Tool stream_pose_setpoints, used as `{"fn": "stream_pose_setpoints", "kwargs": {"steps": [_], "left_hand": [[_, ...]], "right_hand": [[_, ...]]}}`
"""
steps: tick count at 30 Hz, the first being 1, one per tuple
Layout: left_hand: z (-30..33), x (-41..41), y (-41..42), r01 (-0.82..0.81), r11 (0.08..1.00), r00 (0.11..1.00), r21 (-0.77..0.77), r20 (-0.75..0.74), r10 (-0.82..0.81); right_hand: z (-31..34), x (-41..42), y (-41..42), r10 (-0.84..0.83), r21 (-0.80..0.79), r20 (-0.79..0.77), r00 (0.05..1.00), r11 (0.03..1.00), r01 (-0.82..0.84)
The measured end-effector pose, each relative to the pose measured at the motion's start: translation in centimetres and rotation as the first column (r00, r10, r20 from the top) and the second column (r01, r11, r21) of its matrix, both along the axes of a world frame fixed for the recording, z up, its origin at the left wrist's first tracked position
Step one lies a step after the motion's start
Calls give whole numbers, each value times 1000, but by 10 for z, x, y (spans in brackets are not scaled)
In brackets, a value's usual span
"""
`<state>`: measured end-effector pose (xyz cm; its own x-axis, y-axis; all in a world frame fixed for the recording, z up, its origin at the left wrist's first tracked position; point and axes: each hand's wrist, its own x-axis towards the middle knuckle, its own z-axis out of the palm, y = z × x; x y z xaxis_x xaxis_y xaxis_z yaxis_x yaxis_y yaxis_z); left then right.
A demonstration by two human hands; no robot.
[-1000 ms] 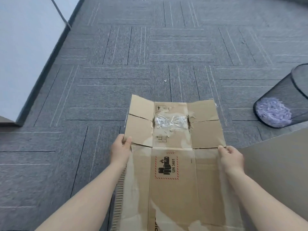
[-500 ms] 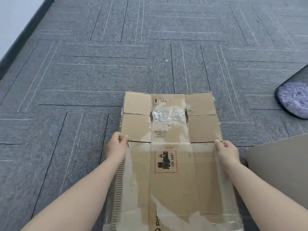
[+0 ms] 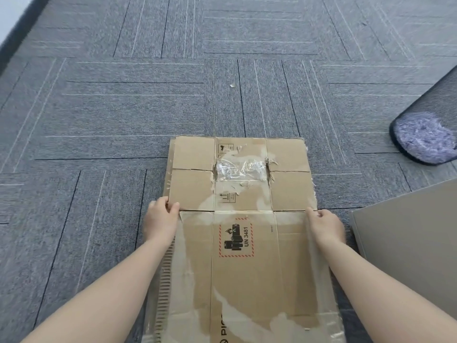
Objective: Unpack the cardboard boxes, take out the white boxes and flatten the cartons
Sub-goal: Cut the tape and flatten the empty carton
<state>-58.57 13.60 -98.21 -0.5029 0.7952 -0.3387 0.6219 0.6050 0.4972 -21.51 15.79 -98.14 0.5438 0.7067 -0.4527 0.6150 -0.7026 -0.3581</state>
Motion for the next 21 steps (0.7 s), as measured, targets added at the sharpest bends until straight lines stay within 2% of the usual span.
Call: {"fn": "stream_pose_setpoints", "kwargs": {"steps": [3, 7, 10, 12, 15, 19, 21], "left_hand": [[30, 6, -4, 60, 997, 994, -52, -88, -64], [97, 22, -17, 213, 975, 974, -63, -71, -217], [171, 39, -35, 382, 920, 918, -89, -79, -388], [227, 51, -49, 517, 848, 843, -116, -104, -528], [315, 66, -65, 669, 729, 710, -144, -166, -684], [431, 79, -83, 794, 571, 525, -209, -239, -817], [493, 84, -88, 830, 502, 441, -243, -266, -857]], "right_hand": [[25, -10, -8, 96, -34, 118, 988, 995, -93], [89, -41, -27, 229, -16, 59, 972, 974, -228], [160, -67, -48, 330, -4, 38, 943, 944, -330], [216, -83, -62, 440, 4, 67, 896, 897, -441], [305, -99, -83, 625, 16, 139, 768, 774, -633], [421, -102, -115, 774, -38, 249, 582, 608, -793], [481, -101, -126, 799, -55, 306, 518, 558, -828]]}}
